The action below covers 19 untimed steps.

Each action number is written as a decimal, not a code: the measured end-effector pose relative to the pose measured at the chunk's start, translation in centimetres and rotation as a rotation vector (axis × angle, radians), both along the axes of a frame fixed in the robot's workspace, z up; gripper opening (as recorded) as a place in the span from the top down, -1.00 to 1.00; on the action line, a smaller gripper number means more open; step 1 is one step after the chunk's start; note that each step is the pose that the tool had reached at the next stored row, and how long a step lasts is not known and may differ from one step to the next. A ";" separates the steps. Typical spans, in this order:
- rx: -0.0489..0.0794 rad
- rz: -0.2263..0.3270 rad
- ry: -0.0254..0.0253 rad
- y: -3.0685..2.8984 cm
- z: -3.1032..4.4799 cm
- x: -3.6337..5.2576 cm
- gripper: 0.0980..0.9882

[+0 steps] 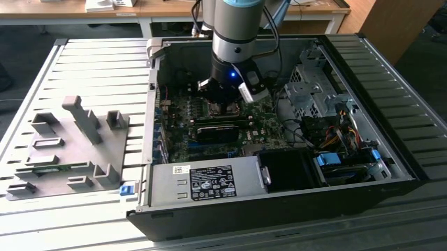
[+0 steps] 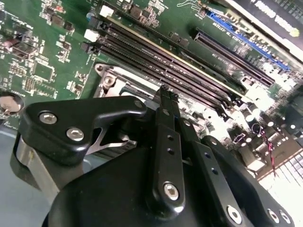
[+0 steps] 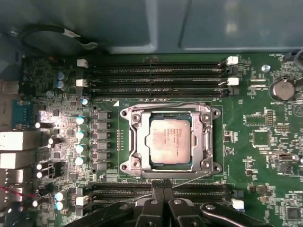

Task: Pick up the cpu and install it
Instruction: 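Install the second cpu locking lever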

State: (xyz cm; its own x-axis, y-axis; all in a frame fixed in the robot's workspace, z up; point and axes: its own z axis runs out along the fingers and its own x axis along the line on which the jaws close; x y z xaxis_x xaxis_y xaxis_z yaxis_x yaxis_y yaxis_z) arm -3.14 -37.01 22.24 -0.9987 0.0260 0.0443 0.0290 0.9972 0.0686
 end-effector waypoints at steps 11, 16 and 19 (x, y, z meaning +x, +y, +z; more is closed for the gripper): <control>0.071 0.000 0.0029 -0.96 -0.40 -0.03 0.98; 0.078 0.000 0.0029 -1.54 -0.42 -0.61 0.98; 0.082 0.000 0.0026 -1.70 -0.45 -1.53 0.98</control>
State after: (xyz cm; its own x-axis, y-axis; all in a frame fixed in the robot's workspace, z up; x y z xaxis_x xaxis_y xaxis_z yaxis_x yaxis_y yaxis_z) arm -4.67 -38.71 21.80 -0.9986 0.0220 0.0489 0.0291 0.9883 0.1495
